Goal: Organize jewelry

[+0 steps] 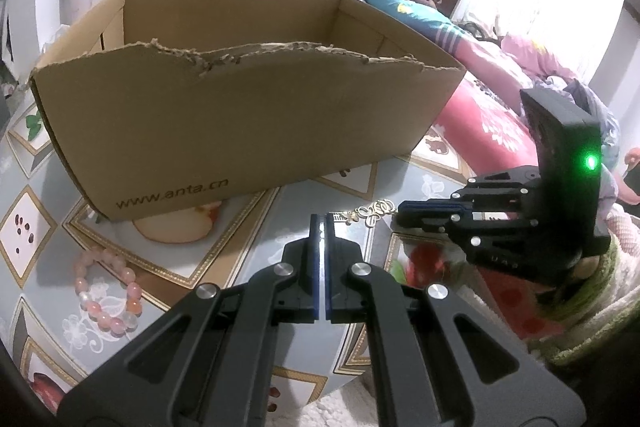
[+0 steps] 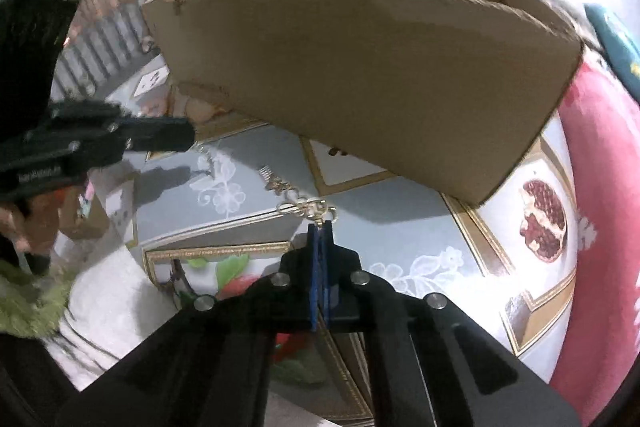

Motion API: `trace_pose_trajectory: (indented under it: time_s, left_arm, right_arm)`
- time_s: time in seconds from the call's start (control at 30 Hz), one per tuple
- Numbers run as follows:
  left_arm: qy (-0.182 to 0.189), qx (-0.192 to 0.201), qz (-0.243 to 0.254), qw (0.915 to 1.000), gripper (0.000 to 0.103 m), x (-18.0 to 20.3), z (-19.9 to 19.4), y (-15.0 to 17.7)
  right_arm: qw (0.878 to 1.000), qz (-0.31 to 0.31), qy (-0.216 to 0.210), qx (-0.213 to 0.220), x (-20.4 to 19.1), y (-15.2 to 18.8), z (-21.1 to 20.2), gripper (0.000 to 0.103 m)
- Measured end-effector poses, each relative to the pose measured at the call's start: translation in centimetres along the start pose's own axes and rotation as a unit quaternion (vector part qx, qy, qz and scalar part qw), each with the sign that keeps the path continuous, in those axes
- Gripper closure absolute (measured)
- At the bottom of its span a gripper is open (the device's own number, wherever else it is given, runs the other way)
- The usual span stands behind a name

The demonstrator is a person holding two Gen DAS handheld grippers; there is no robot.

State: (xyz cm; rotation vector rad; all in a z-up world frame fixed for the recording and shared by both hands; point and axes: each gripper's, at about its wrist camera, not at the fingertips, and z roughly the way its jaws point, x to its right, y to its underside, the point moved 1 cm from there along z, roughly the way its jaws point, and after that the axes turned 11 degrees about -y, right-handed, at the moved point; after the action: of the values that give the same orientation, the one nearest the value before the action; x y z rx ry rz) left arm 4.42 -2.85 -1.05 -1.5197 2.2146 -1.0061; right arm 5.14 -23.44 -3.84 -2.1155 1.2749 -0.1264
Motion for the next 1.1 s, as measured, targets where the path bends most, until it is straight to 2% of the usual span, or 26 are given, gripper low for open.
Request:
trace_pose_trajectory:
  time_s: [0.17, 0.4, 0.5, 0.73, 0.83, 1.0, 1.1]
  left_arm:
    - [0.005, 0.006, -0.007, 0.9999, 0.102, -0.5, -0.1, 0.2]
    - [0.009, 0.015, -0.019, 0.9997, 0.102, -1.1, -0.5, 0.3]
    - [0.010, 0.020, -0.020, 0.9995, 0.102, -1.2, -0.9, 0.4]
    - [0.015, 0.032, -0.026, 0.9990, 0.102, -1.5, -1.6, 0.8]
    - [0.017, 0.034, -0.032, 0.9988, 0.102, -1.8, -1.6, 1.1]
    - [0.021, 0.035, -0.043, 0.9982, 0.102, -2.5, -1.5, 1.2]
    - [0.021, 0.035, -0.049, 0.9980, 0.102, -2.8, -1.4, 1.2]
  right_arm:
    - [0.999, 0.035, -0.008, 0.019, 1.1, -0.5, -1.8, 0.103]
    - [0.999, 0.032, 0.009, 0.039, 1.0, -1.6, -4.1, 0.103]
    - [0.999, 0.028, 0.013, 0.025, 0.6, -1.5, -3.9, 0.103]
    - [0.997, 0.070, 0.004, -0.035, 0.5, -0.4, -1.4, 0.100]
    - [0.994, 0.090, 0.013, -0.059, 0.5, 0.1, -0.3, 0.100]
    - [0.993, 0.103, 0.022, -0.052, 0.2, -0.5, 0.4, 0.095]
    - [0.994, 0.096, 0.025, -0.051, -0.3, -1.0, 0.9, 0.086]
